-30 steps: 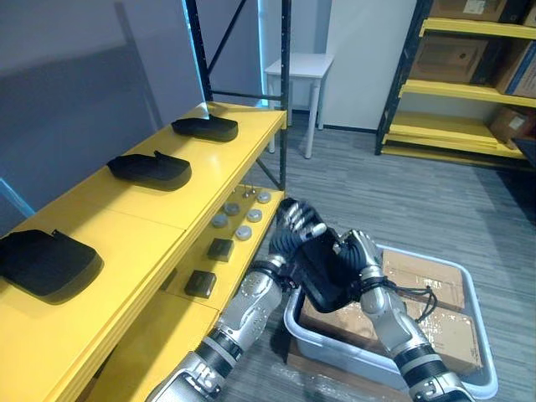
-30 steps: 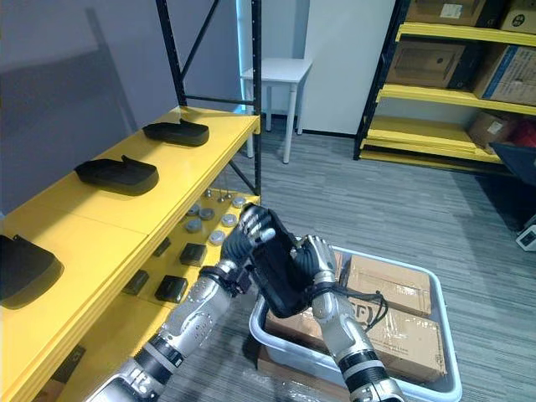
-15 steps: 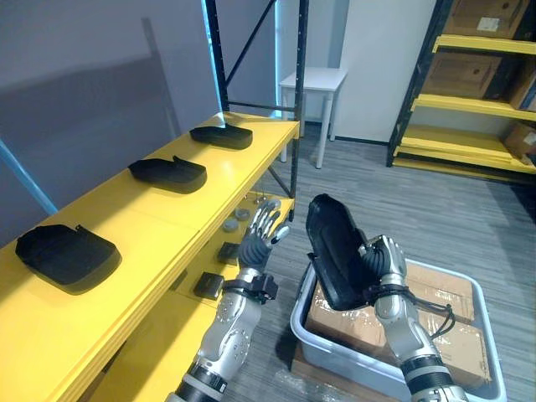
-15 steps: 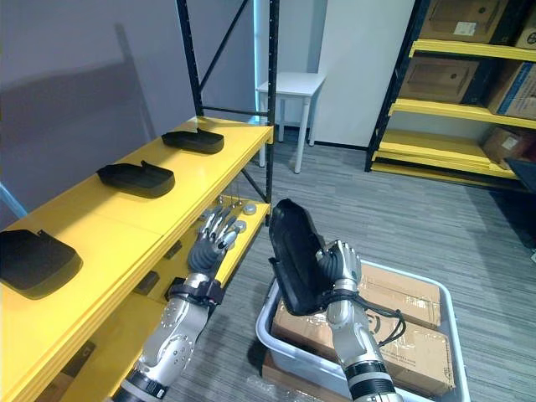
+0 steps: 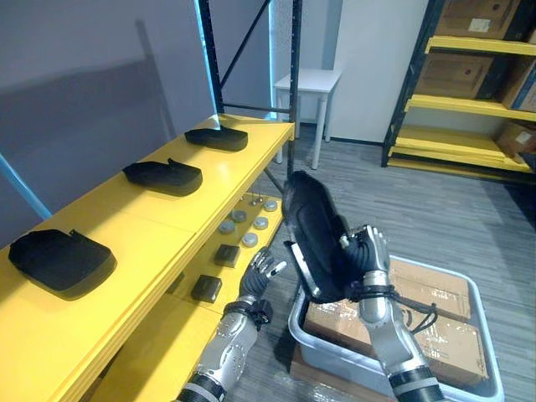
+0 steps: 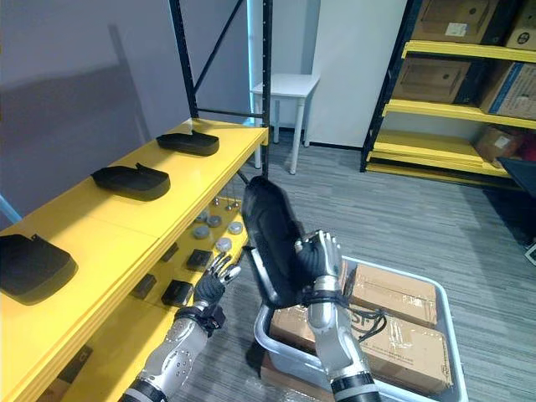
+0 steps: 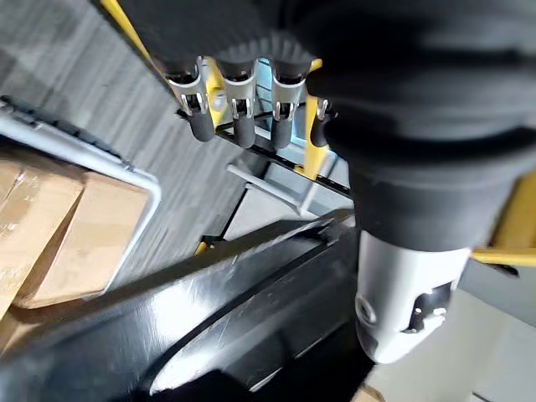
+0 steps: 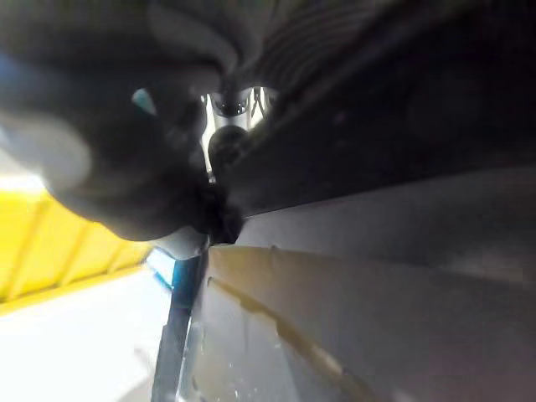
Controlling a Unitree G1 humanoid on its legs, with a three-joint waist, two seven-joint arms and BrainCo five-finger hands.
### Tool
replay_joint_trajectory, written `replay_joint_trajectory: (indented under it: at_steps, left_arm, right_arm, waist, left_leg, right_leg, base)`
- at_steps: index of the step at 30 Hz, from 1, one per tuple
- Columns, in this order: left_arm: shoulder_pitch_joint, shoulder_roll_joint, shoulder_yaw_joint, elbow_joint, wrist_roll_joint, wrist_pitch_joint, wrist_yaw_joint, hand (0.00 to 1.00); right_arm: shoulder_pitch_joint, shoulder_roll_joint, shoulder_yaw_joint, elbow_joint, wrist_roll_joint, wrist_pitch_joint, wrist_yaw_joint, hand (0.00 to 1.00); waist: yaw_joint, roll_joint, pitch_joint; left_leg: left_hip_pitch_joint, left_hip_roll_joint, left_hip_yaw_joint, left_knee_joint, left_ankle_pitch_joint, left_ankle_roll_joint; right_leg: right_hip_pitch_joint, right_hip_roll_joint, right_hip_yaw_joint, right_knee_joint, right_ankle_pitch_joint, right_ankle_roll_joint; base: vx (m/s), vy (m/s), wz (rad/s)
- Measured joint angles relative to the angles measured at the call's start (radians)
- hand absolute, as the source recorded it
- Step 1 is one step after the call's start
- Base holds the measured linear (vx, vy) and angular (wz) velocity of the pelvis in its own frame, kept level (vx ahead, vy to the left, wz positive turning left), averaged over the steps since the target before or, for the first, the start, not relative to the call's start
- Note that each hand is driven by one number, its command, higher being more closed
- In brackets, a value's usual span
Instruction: Walk over and take plastic housings, then place them on the shelf
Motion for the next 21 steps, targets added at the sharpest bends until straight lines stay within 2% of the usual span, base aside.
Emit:
replay_joint_trajectory:
  at_steps: [9,10,13,16,18,19,20,21]
  left_arm:
    - [-0.068,0.043,-0.013,0.058,-0.178,-0.010,0.040,0.00]
    - [-0.068,0.056,-0.022,0.067,-0.218,-0.011,0.040,1.00]
    - [-0.068,0.062,-0.022,0.067,-0.282,-0.019,0.040,1.00]
    - [-0.068,0.057,-0.011,0.067,-0.388,-0.064,0.040,1.00]
    - [-0.067,0.038,0.000,0.061,-0.418,-0.084,0.039,1.00]
    - [-0.067,0.012,0.020,0.060,-0.426,-0.099,0.039,1.00]
    - [-0.067,-0.007,0.030,0.055,-0.423,-0.108,0.039,1.00]
    - [-0.065,-0.009,0.030,0.052,-0.423,-0.111,0.039,1.00]
  right_arm:
    - [0.000,0.014,0.176,-0.030,0.080,-0.037,-0.001,1.00]
    - [-0.002,0.014,0.200,-0.030,0.108,-0.038,-0.004,1.00]
    - [-0.002,0.011,0.214,-0.030,0.149,-0.039,-0.004,1.00]
    - [-0.002,0.003,0.231,-0.030,0.202,-0.044,-0.009,1.00]
    - [-0.002,-0.016,0.231,-0.030,0.229,-0.068,-0.022,1.00]
    - [-0.001,-0.023,0.230,-0.032,0.253,-0.084,-0.035,1.00]
    - [0.002,-0.031,0.223,-0.033,0.272,-0.104,-0.042,1.00]
    - [0.005,-0.031,0.221,-0.034,0.279,-0.114,-0.042,1.00]
  waist:
    - [-0.001,-0.001,-0.003]
    - [-0.001,-0.004,-0.007]
    - [-0.001,-0.010,-0.011]
    - [0.001,-0.020,-0.017]
    - [-0.003,-0.024,-0.020]
    - [-0.012,-0.025,-0.020]
    - [-0.025,-0.025,-0.020]
    - [-0.023,-0.026,-0.019]
  left_leg:
    - [0.001,0.000,0.002,0.000,-0.001,-0.001]
    - [0.001,0.000,0.002,0.000,-0.001,-0.002]
    - [0.000,0.000,0.001,0.001,-0.002,-0.003]
    - [-0.016,0.000,-0.010,0.011,-0.003,-0.004]
    - [-0.068,-0.008,-0.041,0.054,-0.007,-0.007]
    - [-0.126,-0.017,-0.028,0.097,-0.004,0.011]
    - [-0.182,-0.013,0.093,0.148,-0.020,0.082]
    - [-0.189,0.003,0.166,0.168,-0.030,0.105]
  right_leg:
    - [0.000,0.000,0.001,-0.001,0.000,0.000]
    - [0.000,0.000,0.000,-0.001,0.000,0.000]
    - [0.000,0.000,-0.001,-0.004,0.000,0.000]
    - [0.002,-0.002,-0.012,-0.001,0.000,0.000]
    - [0.003,-0.015,-0.068,0.000,0.000,0.000]
    - [0.009,-0.035,-0.127,0.000,0.000,0.001]
    - [0.021,-0.055,-0.204,0.001,-0.004,0.007]
    - [0.030,-0.063,-0.232,0.002,-0.007,0.011]
  base:
    - [0.00,0.012,0.00]
    - [0.00,0.000,0.00]
    - [0.00,0.011,0.00]
    - [-0.01,0.024,0.16]
    - [-0.05,0.024,0.70]
    - [-0.09,0.073,1.44]
    - [-0.07,0.090,1.56]
    - [-0.03,0.077,1.50]
